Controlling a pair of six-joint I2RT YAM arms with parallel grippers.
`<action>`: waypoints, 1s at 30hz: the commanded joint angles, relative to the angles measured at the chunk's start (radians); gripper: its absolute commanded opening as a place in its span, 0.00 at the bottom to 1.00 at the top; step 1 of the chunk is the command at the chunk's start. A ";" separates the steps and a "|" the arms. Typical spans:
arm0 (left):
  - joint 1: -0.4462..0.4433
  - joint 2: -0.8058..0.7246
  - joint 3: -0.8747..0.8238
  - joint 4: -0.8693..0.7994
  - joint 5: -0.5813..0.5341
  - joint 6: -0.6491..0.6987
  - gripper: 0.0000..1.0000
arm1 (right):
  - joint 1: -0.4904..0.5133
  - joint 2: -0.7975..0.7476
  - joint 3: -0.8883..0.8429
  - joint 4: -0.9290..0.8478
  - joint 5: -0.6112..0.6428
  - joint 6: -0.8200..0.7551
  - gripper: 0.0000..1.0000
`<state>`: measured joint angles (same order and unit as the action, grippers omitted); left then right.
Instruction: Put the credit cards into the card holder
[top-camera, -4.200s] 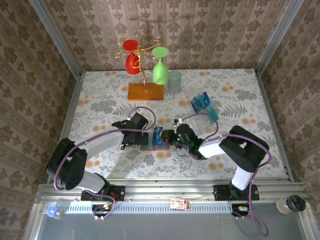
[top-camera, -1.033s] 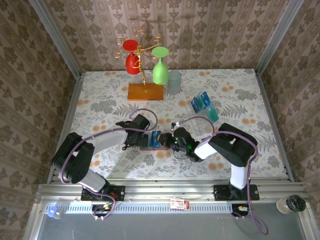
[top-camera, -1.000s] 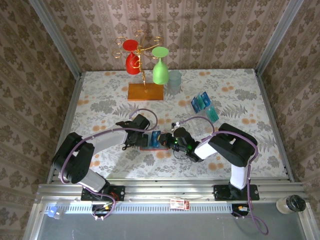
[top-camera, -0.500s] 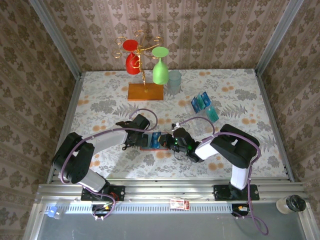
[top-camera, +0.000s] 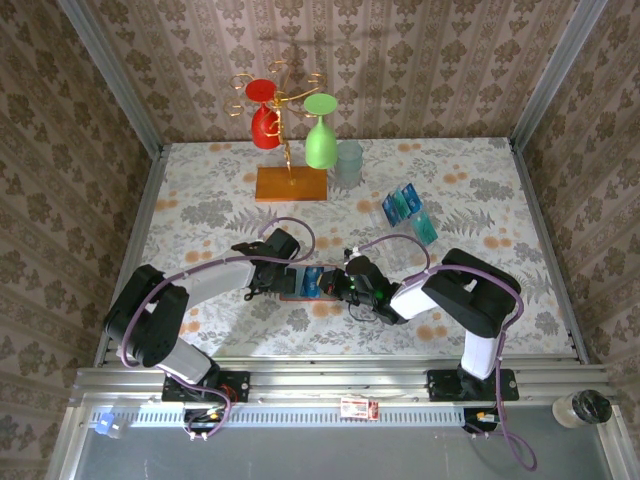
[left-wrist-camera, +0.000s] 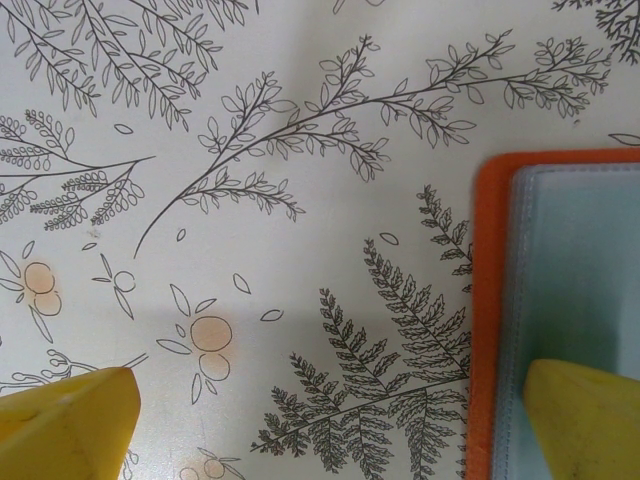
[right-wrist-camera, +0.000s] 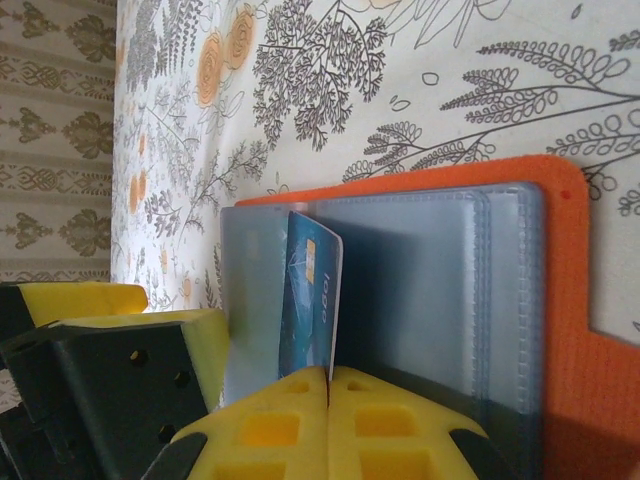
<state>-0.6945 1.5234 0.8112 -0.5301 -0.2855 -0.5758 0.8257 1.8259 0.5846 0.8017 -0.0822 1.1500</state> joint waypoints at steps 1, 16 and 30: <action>-0.006 -0.006 -0.024 -0.028 -0.012 -0.012 1.00 | 0.011 -0.006 0.012 -0.121 0.008 0.000 0.00; -0.006 -0.007 -0.026 -0.025 -0.009 -0.010 1.00 | 0.008 0.040 0.095 -0.217 -0.061 -0.017 0.00; -0.004 -0.024 -0.015 -0.024 -0.006 -0.025 1.00 | -0.034 0.003 0.200 -0.428 -0.159 -0.106 0.35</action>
<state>-0.6941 1.5227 0.8112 -0.5297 -0.2882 -0.5823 0.8055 1.8542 0.7715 0.5457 -0.2146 1.1042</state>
